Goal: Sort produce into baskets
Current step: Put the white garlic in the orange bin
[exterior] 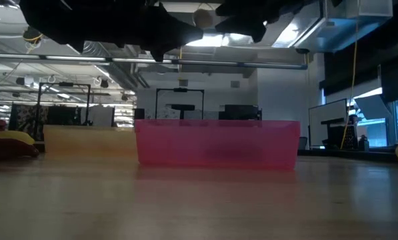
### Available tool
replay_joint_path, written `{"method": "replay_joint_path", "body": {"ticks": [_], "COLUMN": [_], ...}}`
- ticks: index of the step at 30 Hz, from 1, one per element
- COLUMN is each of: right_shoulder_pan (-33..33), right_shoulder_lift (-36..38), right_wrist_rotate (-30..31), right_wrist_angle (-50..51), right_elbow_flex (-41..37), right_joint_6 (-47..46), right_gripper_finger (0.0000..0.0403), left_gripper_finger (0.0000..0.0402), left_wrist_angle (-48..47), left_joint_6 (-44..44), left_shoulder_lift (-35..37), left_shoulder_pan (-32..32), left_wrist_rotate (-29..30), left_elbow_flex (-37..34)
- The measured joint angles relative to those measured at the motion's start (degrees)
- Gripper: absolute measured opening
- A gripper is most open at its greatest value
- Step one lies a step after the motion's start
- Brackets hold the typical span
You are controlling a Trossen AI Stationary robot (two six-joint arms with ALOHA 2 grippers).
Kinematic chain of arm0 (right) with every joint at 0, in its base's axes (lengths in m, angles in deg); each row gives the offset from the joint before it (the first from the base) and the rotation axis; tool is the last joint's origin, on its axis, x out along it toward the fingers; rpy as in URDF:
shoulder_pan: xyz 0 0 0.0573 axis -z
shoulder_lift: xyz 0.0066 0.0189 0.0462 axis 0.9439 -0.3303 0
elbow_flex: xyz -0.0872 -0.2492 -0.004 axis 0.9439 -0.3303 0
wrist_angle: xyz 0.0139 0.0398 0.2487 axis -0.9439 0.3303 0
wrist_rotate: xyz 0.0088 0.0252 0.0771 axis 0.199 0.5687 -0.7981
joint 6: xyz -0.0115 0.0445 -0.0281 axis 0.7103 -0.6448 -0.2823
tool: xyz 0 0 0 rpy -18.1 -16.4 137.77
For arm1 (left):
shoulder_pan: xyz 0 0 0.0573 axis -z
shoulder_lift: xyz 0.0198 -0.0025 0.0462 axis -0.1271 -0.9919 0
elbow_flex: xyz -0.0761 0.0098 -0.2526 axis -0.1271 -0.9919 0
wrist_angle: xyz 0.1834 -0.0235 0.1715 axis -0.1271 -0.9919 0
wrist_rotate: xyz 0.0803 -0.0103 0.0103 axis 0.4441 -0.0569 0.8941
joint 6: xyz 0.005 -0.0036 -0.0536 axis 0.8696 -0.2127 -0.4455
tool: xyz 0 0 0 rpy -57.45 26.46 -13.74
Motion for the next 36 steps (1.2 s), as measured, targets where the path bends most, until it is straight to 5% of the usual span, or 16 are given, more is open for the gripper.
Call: {"method": "replay_joint_path", "body": {"ticks": [7, 18, 27, 36], "right_shoulder_pan": [-0.36, -5.74, -5.59, -5.59], "right_shoulder_lift": [0.5, -5.45, -6.03, -6.03], "right_wrist_rotate": [-5.15, -3.91, -4.39, -4.41], "right_wrist_angle": [7.91, 7.27, 6.42, 6.3], "right_elbow_flex": [0.0, -0.02, -0.02, -0.02], "right_joint_6": [-4.01, -4.14, -4.14, -4.08], "right_gripper_finger": [0.0229, 0.023, 0.023, 0.023], "left_gripper_finger": [0.0014, 0.0015, 0.0015, 0.0015], "left_wrist_angle": [-3.82, -20.34, -38.19, -49.01], "left_joint_6": [3.42, 1.46, -4.01, -11.01], "left_shoulder_lift": [5.06, 16.96, 23.46, 20.96], "left_shoulder_pan": [0.0, -4.28, -15.47, -29.6], "left_wrist_rotate": [6.27, 17.91, 20.68, 20.78], "left_elbow_flex": [-0.02, -0.07, -0.07, -0.09]}}
